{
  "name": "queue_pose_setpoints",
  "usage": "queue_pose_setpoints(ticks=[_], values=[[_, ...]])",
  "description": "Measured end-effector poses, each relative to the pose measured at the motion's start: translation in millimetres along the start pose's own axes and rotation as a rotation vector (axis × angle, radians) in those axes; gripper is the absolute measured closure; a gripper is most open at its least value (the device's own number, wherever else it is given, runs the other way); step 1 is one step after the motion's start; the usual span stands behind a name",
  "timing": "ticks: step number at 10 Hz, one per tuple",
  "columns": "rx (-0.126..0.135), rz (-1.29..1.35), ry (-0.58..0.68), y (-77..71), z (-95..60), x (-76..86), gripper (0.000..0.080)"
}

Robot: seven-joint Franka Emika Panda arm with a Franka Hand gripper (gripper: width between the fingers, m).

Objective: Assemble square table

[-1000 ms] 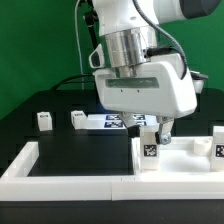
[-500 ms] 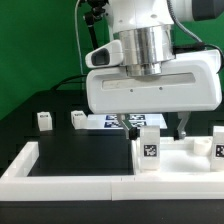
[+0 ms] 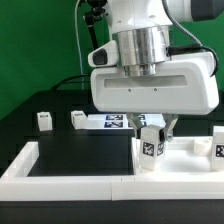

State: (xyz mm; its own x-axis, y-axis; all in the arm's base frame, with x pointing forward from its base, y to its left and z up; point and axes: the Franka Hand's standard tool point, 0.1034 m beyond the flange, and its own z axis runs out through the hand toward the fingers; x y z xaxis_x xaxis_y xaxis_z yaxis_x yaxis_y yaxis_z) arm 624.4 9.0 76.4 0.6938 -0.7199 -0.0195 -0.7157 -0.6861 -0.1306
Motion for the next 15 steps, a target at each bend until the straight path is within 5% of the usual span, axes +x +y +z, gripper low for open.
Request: queue_pose_setpoints(ticks=[2, 4, 6, 8, 9, 11, 13, 15], values=[[0.012, 0.408, -0.014, 3.1, 2.1, 1.2, 0.0504], [0.074, 0.795, -0.062, 3.4, 3.5, 1.7, 0.0504], [0.088, 0.859, -0.072, 3.2, 3.8, 0.3, 0.0504], [0.032, 0.493, -0.041, 4.9, 2.9, -0.8, 0.0426], [0.035, 0.339, -0.047, 2.0, -0.1, 0.7, 0.0247], [0.024, 0.154, -0.051, 1.0, -0.1, -1.6, 0.0167], [0.008, -0.108, -0.038, 2.9, 0.1, -0.6, 0.0155], [-0.042, -0.501, -0.004, 1.1, 0.0, 0.0, 0.0151]])
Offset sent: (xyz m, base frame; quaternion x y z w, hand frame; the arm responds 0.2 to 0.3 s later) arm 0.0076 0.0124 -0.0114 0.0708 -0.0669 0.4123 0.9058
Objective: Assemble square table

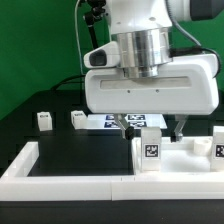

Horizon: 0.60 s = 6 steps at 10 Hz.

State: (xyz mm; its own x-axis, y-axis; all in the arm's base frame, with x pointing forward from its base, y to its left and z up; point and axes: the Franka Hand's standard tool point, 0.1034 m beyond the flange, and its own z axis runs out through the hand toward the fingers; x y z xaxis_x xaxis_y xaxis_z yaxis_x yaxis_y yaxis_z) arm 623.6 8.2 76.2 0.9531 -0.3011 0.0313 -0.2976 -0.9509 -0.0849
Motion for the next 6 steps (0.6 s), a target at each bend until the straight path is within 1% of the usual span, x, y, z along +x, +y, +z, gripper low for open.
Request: queue_pose_setpoints(ticks=[1, 3, 5, 6], values=[[-0.006, -0.095, 0.003, 0.2, 0.5, 0.4, 0.0151], [-0.005, -0.074, 0.003, 1.2, 0.6, 0.7, 0.0151], [-0.005, -0.042, 0.003, 1.2, 0.7, 0.6, 0.0411], [-0.005, 0.017, 0.003, 1.6, 0.8, 0.6, 0.0411]])
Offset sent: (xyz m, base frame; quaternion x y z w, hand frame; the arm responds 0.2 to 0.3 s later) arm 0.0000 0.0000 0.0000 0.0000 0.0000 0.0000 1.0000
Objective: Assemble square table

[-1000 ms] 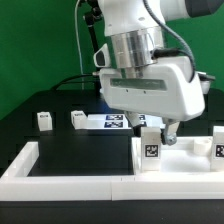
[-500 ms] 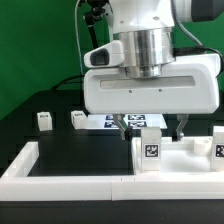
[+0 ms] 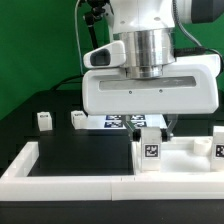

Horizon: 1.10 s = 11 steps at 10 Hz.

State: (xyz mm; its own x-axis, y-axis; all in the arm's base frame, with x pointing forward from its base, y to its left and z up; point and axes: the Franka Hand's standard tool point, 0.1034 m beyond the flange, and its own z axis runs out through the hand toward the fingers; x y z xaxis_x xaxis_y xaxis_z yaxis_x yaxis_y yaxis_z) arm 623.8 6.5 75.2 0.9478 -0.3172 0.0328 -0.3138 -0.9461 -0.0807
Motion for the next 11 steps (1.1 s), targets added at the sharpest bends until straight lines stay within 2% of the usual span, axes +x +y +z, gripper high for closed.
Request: queue_pose_setpoints(ticks=[1, 2, 4, 5, 7, 8, 10, 11], values=[[0.0, 0.087, 0.0, 0.2, 0.2, 0.0, 0.0511], [0.0, 0.163, 0.0, 0.3, 0.2, 0.0, 0.0511], [0.002, 0.515, -0.001, 0.7, 1.1, 0.1, 0.0511], [0.016, 0.696, -0.009, 1.1, 1.0, 1.8, 0.0511], [0.08, 1.119, -0.06, 2.1, 1.4, 1.7, 0.0511], [0.088, 1.162, -0.067, 2.0, 1.3, 1.5, 0.051], [0.087, 1.337, -0.079, 1.4, -0.4, 1.7, 0.0508], [0.083, 1.34, -0.078, 1.7, 1.0, 1.2, 0.0498]])
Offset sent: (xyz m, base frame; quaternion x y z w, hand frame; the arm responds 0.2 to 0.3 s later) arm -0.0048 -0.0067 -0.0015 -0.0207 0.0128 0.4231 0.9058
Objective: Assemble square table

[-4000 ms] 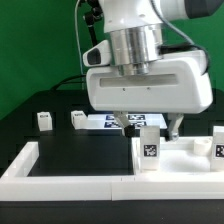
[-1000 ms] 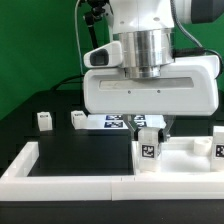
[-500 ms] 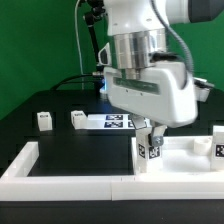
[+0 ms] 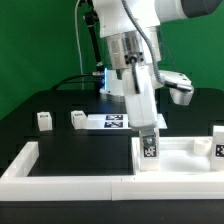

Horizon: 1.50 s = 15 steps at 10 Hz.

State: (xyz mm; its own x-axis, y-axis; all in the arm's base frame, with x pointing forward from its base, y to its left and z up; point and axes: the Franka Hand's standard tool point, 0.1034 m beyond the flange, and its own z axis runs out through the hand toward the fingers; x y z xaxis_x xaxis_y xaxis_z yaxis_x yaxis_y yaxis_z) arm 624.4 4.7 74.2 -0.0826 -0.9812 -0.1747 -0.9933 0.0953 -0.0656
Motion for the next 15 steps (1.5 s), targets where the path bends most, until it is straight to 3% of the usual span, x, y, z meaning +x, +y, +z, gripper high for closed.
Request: queue_pose_setpoints(ticks=[1, 2, 3, 4, 5, 7, 9, 12, 14, 15], values=[[0.0, -0.032, 0.0, 0.0, 0.1, 0.0, 0.0498], [-0.004, -0.095, 0.007, 0.5, 0.6, -0.8, 0.0325], [-0.012, -0.307, 0.021, 1.0, 1.5, -4.2, 0.0325], [-0.009, -0.429, 0.02, 0.8, 2.1, -7.6, 0.0185], [-0.01, -0.483, 0.019, 0.9, 2.2, -8.9, 0.0161], [-0.013, -0.614, 0.02, 1.1, 2.5, -7.4, 0.0151], [-0.058, -0.983, 0.068, 1.2, 1.4, -3.5, 0.0151], [-0.088, -1.406, 0.079, 0.1, -0.5, -4.7, 0.0151], [-0.09, -1.393, 0.079, 0.7, 0.7, -3.1, 0.0407], [-0.091, -1.393, 0.079, 0.8, 1.0, -2.9, 0.0407]])
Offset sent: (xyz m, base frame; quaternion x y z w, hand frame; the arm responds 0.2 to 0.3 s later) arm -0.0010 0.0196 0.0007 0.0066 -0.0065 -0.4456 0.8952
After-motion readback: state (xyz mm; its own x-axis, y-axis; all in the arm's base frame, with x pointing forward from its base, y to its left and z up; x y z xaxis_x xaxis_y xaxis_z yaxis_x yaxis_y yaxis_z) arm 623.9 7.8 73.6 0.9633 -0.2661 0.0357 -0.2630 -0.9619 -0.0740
